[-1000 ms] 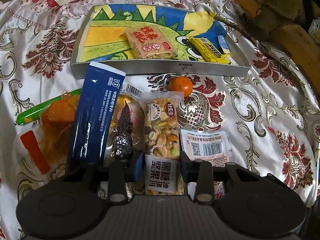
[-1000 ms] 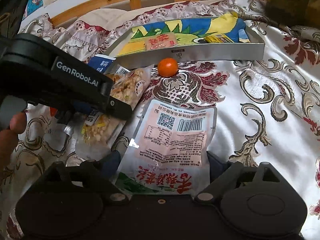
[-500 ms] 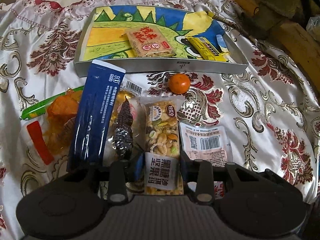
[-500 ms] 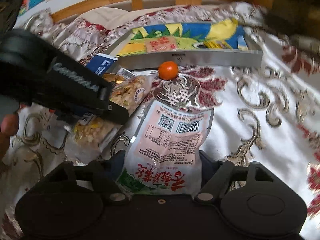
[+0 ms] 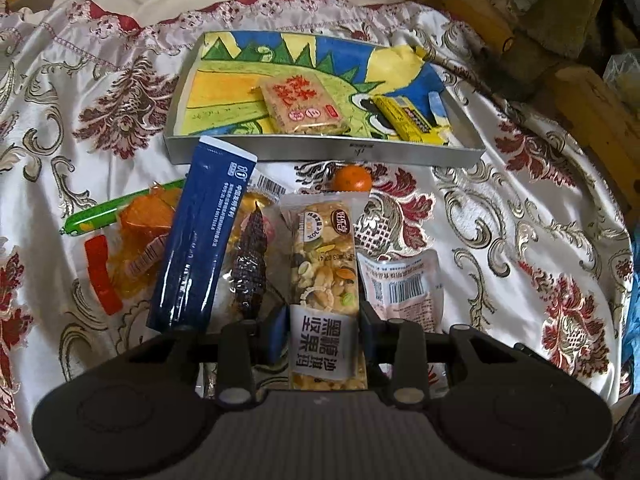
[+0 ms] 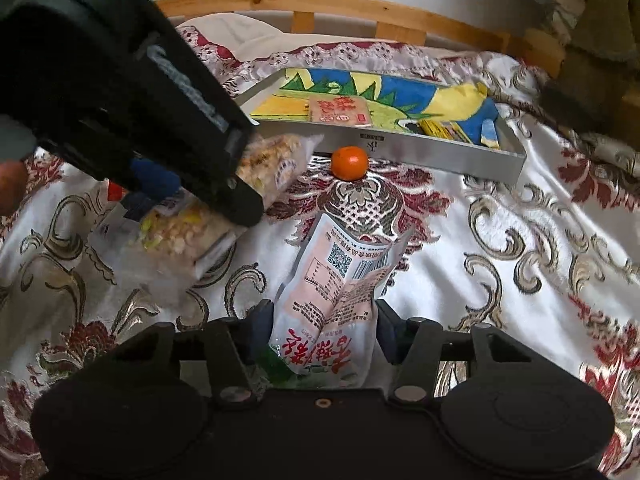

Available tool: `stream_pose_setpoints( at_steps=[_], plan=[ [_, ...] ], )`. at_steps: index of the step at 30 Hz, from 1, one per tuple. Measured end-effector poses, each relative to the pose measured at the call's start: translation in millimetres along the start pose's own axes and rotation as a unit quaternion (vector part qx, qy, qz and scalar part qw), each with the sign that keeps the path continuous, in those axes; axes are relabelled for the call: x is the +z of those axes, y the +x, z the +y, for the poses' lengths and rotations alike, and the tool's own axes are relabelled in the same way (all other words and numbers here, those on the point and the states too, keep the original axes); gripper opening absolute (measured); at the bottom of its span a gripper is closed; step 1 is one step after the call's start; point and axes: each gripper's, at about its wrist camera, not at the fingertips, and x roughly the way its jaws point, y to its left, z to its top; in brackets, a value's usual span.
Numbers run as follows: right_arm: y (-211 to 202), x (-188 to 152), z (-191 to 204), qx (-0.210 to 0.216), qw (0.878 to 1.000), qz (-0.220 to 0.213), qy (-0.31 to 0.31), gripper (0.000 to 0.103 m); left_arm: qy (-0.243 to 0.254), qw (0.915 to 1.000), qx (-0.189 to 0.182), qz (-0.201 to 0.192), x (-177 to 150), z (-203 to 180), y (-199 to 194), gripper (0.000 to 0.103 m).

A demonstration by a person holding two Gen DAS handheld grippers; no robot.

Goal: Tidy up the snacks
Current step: 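Lift the nut bar with the left tool toward the tray while the right tool carries the snack bag there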

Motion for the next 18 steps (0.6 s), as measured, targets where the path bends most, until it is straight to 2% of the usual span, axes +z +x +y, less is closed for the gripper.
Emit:
stream_pose_setpoints(
  at_steps=[4, 5, 11, 18],
  plan=[
    [0.6, 0.4, -6.0, 0.01, 1.0, 0.004, 0.023, 0.053, -0.003, 1.0, 0.001, -0.008, -0.4, 0.0, -5.5, 0.04],
    [-0.4, 0.6, -5.7, 0.012, 1.0, 0.002, 0.023, 0.048, -0.002, 0.9999, 0.002, -0.01, -0.7, -0.3, -6.3, 0.04],
    [-7.9, -0.2, 2.5, 0.005, 1.0, -0.016, -0.005, 0.04, 0.002, 0.9999, 0.009, -0.012, -1.8, -1.7, -5.6, 0.04],
    [-14.9, -0.3, 12.7, -0.021, 0.997, -0.042, -0.055, 0.039, -0.009, 0.9991, 0.001, -0.043, 0.3, 2.1, -10.5, 0.04]
  ],
)
